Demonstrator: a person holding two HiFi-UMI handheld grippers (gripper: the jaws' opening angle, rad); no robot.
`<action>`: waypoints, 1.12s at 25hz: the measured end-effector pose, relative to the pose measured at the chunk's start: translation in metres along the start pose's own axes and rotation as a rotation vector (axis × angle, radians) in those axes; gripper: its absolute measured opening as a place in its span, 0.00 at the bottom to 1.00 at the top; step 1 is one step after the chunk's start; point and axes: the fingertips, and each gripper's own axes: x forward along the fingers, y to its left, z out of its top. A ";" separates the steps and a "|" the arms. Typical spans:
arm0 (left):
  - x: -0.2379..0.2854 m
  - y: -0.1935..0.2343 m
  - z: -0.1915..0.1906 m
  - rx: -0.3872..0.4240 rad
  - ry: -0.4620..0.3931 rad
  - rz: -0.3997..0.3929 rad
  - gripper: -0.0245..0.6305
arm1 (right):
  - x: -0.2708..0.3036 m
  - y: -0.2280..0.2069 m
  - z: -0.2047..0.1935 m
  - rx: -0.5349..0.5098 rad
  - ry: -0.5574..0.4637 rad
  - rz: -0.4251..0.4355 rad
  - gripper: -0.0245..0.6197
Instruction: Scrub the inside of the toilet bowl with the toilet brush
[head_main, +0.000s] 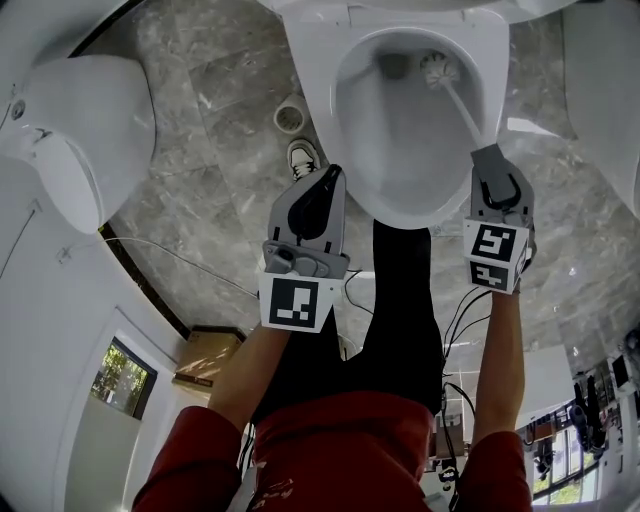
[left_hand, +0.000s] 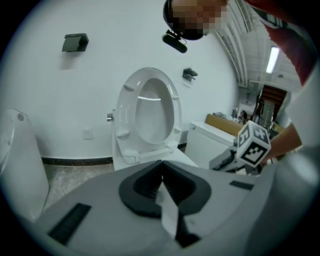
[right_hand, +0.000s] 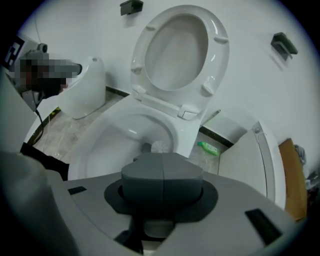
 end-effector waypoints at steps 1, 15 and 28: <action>0.000 0.000 -0.001 0.003 0.003 -0.002 0.04 | -0.004 0.003 -0.014 0.004 0.017 0.009 0.26; -0.008 0.003 -0.012 -0.008 0.020 0.002 0.04 | -0.017 0.134 -0.013 0.173 0.036 0.282 0.26; -0.009 0.001 -0.014 0.009 0.009 0.003 0.04 | 0.093 0.055 0.031 0.073 0.072 0.163 0.26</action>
